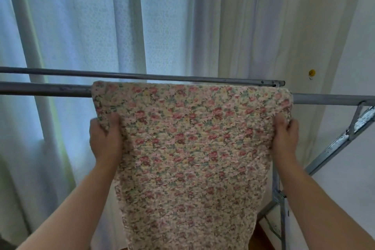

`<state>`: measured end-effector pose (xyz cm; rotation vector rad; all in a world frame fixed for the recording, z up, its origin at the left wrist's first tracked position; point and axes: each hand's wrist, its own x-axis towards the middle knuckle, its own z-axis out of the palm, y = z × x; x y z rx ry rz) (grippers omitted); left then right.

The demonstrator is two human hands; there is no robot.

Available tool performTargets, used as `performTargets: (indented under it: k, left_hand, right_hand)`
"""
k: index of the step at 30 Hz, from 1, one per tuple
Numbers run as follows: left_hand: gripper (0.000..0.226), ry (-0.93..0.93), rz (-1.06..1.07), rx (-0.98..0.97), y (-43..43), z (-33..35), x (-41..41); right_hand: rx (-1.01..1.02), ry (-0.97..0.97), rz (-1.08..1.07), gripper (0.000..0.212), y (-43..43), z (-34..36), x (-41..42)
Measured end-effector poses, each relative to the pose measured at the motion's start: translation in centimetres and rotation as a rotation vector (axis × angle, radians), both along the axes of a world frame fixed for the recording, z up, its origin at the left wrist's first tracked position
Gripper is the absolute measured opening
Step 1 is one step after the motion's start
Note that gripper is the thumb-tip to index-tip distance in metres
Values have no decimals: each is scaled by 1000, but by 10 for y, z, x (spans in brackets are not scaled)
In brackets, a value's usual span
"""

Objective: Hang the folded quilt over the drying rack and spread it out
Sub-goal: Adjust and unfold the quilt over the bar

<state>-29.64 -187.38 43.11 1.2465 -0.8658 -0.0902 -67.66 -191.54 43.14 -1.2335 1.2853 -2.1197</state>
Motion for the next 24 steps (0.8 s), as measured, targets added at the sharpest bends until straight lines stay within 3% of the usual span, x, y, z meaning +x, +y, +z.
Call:
performTargets:
  k: [5, 10, 14, 24]
  left_hand:
    - [56, 158, 24, -48, -6, 60, -3]
    - [65, 18, 118, 41, -7, 58, -1]
    - [67, -65, 140, 48, -8, 47, 1]
    - [67, -172, 137, 80, -12, 0, 4]
  right_hand:
    - [-83, -63, -41, 38, -6, 45, 0]
    - [-57, 103, -166, 51, -10, 39, 2]
    - [-54, 149, -221, 46, -10, 27, 6]
    - [65, 221, -165, 54, -5, -28, 4]
